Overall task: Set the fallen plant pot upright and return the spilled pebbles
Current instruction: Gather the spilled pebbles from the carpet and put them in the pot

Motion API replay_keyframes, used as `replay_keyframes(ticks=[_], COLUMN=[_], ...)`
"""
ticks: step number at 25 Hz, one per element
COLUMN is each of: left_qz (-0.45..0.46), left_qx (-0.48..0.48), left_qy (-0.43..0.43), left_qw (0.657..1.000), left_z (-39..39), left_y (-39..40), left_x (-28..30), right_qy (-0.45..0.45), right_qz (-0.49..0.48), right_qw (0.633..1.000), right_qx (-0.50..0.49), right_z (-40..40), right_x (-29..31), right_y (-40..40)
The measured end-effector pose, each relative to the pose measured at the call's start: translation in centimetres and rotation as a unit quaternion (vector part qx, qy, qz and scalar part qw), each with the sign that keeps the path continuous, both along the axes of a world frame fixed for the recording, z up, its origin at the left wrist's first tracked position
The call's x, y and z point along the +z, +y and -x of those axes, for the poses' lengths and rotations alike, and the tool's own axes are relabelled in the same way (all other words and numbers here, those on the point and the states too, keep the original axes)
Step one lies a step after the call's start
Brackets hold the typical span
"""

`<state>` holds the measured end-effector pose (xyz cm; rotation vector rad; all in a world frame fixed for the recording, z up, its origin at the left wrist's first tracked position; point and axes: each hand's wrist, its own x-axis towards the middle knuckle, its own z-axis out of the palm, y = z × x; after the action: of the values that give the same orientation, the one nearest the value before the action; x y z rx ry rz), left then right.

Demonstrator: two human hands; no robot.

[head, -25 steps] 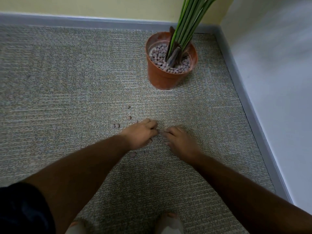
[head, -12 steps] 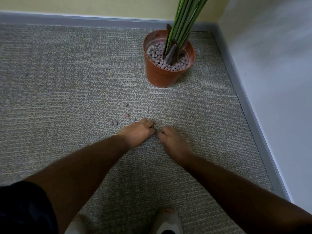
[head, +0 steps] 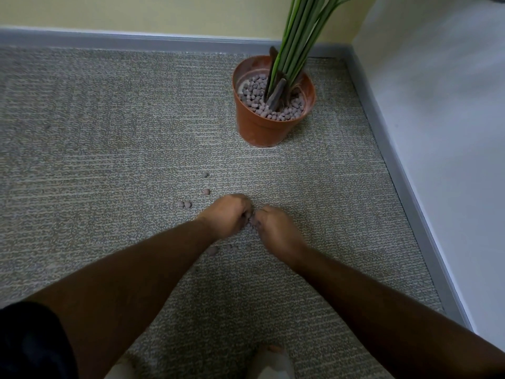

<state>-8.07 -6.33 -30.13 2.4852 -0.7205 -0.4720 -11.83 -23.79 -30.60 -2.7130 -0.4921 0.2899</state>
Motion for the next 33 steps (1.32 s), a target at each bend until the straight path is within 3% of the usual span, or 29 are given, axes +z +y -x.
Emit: replay_keyframes(ticks=[3,6,11,15,19,23,29,33], left_qz=[0.050,0.107,0.162,0.165,0.156,0.137,0.153,0.087], left_qx=[0.059,0.164,0.248,0.273,0.252,0.190,0.159,0.031], left_qy=[-0.004,-0.014,-0.108,-0.131,-0.174,-0.193,-0.247,-0.177], left_qw=[0.997,0.981,0.949,0.939,0.939,0.953,0.943,0.980], left_z=[-1.7,-5.1,-11.7,-14.6,-16.0,-15.6,-10.4,-4.3], left_y=[0.0,-0.1,-1.4,-3.0,-3.9,-4.2,-2.9,-0.6], left_x=[2.0,5.0,10.1,11.7,11.4,10.0,6.9,2.9], right_qy=[0.023,-0.025,-0.155,-0.173,-0.189,-0.160,-0.232,-0.124], right_qz=[-0.056,-0.119,-0.123,-0.093,-0.060,0.035,0.016,0.084], right_qw=[0.994,0.978,0.961,0.963,0.967,0.982,0.970,0.989], right_qx=[-0.094,-0.169,-0.191,-0.182,-0.158,-0.088,-0.064,-0.009], right_z=[-2.1,-6.2,-13.5,-17.0,-17.8,-17.5,-12.0,-4.8], right_x=[2.2,5.8,11.2,12.2,11.7,11.1,8.9,4.4], right_y=[-0.1,-0.5,-0.9,-1.1,-1.0,-1.3,-1.0,-2.2])
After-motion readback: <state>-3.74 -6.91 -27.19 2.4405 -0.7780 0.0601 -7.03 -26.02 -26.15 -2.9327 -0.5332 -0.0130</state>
